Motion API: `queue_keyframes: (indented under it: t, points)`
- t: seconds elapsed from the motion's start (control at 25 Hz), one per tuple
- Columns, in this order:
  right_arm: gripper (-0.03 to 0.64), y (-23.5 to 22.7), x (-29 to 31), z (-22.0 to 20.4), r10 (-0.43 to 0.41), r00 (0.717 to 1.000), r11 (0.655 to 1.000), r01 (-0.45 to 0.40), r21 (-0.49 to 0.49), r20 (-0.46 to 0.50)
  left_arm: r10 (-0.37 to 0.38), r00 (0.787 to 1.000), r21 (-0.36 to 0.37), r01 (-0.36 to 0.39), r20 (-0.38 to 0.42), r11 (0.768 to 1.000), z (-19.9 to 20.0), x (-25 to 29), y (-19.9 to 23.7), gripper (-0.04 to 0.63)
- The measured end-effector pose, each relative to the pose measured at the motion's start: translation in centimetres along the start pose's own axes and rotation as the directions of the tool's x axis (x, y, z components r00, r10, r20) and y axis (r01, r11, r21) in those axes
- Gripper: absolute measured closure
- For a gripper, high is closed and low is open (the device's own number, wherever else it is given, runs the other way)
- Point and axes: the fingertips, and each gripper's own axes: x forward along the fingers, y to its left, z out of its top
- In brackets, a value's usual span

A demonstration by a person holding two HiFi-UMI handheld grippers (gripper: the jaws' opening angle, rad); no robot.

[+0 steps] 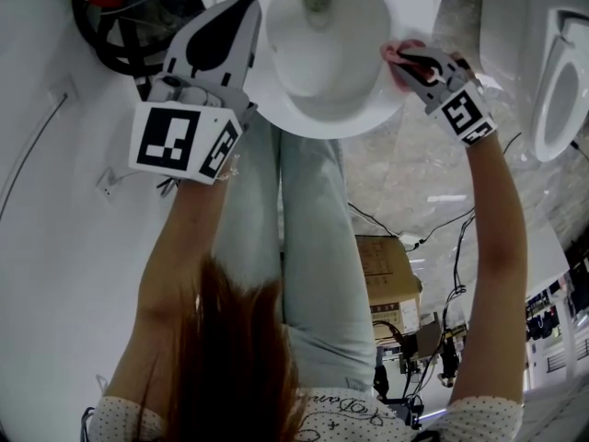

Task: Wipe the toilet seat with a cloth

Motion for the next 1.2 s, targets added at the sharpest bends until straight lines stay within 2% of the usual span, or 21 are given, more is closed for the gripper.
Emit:
queue_keyframes:
  t: [1.2]
  points:
    - [0.560,7.6,0.9,-0.8,0.008,1.000,0.994,-0.006,0.110,-0.018,-0.051,0.998,0.018,0.052,-0.025,0.999,-2.1,-2.8,-0.1,0.595]
